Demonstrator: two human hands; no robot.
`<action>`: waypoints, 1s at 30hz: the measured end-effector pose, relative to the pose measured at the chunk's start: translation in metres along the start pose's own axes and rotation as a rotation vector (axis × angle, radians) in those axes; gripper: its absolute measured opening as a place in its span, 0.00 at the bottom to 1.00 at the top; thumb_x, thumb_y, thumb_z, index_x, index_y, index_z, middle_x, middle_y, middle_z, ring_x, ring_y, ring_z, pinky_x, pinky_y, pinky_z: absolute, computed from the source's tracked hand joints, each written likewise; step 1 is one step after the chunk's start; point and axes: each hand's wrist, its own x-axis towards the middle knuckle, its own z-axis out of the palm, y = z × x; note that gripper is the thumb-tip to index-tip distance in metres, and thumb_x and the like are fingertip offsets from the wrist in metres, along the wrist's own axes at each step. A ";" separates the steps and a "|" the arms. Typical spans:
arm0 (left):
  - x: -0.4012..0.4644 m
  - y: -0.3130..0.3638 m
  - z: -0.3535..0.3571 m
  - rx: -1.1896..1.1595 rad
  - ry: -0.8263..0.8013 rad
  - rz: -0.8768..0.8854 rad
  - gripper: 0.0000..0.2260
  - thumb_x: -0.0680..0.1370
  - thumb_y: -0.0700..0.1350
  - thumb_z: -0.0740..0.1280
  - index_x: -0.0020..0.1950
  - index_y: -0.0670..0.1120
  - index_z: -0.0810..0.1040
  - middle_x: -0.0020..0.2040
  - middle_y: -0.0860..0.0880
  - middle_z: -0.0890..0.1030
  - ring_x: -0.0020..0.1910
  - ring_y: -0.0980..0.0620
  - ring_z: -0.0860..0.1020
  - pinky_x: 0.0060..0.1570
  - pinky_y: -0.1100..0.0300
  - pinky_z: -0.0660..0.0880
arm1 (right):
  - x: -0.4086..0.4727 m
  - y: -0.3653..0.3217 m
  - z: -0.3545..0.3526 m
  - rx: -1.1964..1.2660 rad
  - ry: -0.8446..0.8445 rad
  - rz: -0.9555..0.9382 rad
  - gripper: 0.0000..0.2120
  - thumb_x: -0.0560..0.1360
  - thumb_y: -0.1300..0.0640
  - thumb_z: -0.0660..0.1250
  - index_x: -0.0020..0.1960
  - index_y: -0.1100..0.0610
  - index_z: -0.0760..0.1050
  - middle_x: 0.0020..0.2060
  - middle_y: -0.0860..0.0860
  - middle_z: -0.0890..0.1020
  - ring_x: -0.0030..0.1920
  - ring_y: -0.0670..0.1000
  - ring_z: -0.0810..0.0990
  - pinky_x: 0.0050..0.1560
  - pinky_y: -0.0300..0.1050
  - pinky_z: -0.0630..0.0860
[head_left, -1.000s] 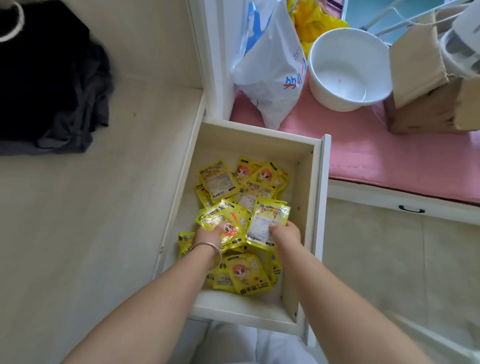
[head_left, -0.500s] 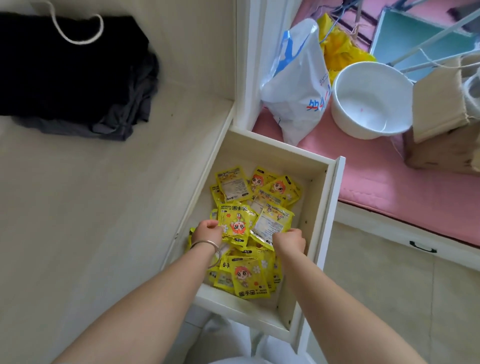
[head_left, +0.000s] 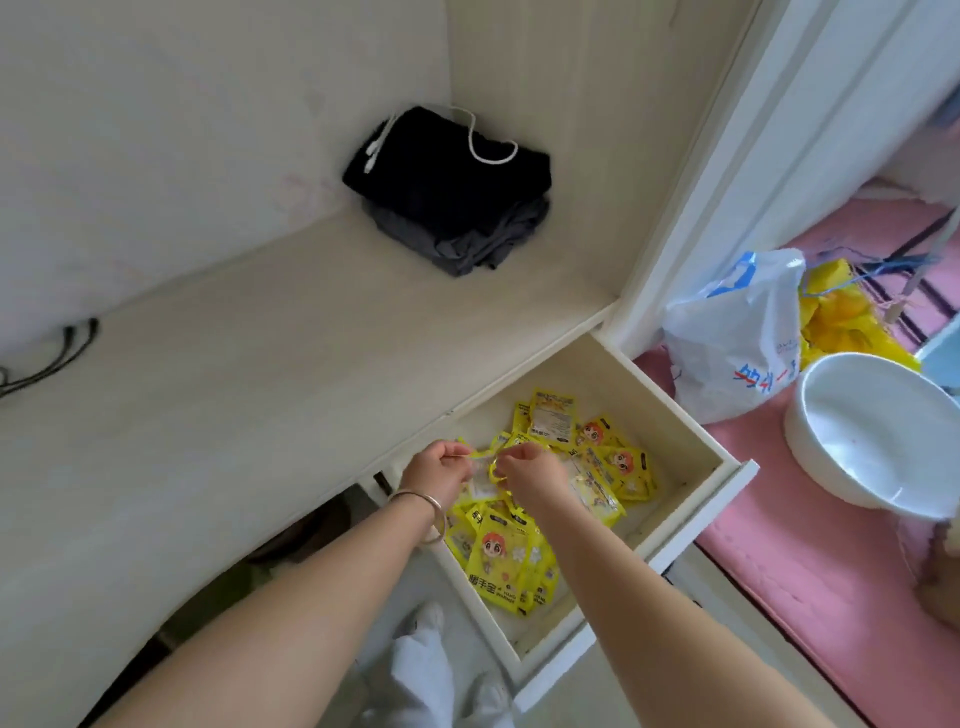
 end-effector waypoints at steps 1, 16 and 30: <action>-0.008 0.000 -0.011 -0.015 0.027 0.005 0.06 0.74 0.40 0.66 0.44 0.51 0.77 0.45 0.47 0.81 0.51 0.45 0.81 0.51 0.52 0.77 | -0.007 -0.008 0.008 -0.035 -0.020 -0.044 0.09 0.73 0.61 0.61 0.37 0.50 0.72 0.39 0.52 0.81 0.43 0.54 0.81 0.37 0.44 0.76; -0.128 -0.111 -0.255 -0.328 0.572 -0.003 0.08 0.76 0.41 0.65 0.41 0.54 0.76 0.47 0.50 0.82 0.52 0.48 0.82 0.54 0.53 0.75 | -0.131 -0.062 0.233 -0.372 -0.472 -0.321 0.06 0.75 0.58 0.60 0.45 0.53 0.75 0.41 0.51 0.82 0.42 0.51 0.80 0.40 0.42 0.75; -0.264 -0.276 -0.460 -0.427 0.945 -0.080 0.10 0.75 0.40 0.65 0.42 0.56 0.75 0.46 0.49 0.82 0.53 0.46 0.81 0.52 0.52 0.75 | -0.294 -0.049 0.472 -0.492 -0.760 -0.464 0.05 0.74 0.58 0.62 0.48 0.52 0.75 0.40 0.49 0.81 0.37 0.47 0.79 0.40 0.42 0.74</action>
